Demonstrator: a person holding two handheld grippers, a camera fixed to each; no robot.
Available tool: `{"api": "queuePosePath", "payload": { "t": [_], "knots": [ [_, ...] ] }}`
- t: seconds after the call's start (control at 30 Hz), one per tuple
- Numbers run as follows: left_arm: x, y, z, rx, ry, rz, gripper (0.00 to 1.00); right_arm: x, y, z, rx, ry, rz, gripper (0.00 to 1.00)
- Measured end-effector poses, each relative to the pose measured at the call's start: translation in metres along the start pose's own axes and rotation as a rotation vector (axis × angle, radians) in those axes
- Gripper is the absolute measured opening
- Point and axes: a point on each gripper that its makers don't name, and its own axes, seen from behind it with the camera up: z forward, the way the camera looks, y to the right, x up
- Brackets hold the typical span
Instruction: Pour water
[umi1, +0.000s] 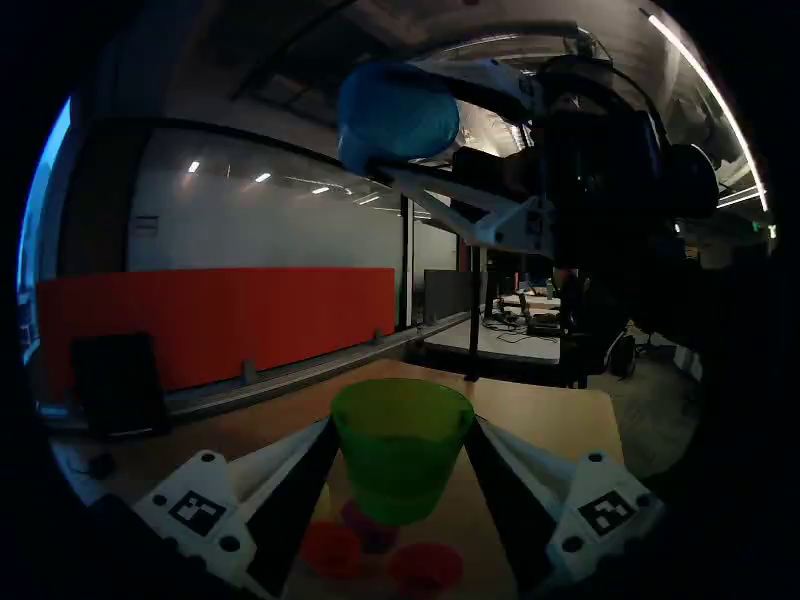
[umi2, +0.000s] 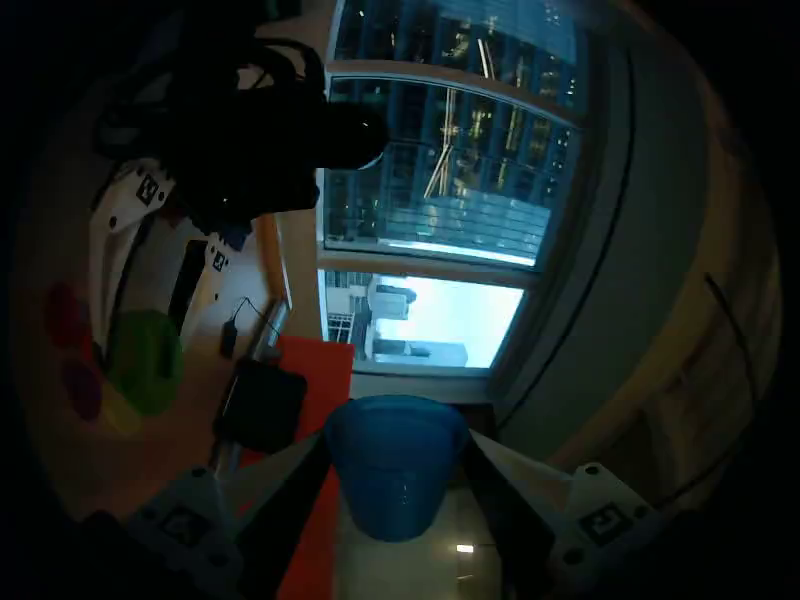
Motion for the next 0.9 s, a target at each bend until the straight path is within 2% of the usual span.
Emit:
{"api": "queuePosePath", "payload": {
  "t": [0.07,0.37,0.67,0.9],
  "knots": [
    [0.001,-0.001,-0.001,0.002,0.002,0.001,0.86,-0.002,0.0,-0.001,-0.004,-0.002,0.057,0.9],
    [0.004,-0.003,-0.003,0.014,0.006,0.01,0.86,-0.008,-0.003,-0.01,-0.011,0.001,0.38,0.9],
    [0.008,-0.005,-0.003,0.021,0.01,0.019,0.86,-0.008,-0.019,-0.017,0.01,0.006,0.679,0.91],
    [0.009,-0.006,-0.004,0.029,0.009,0.025,0.86,0.002,-0.024,-0.021,0.022,0.023,0.965,0.91]
  ]
}}
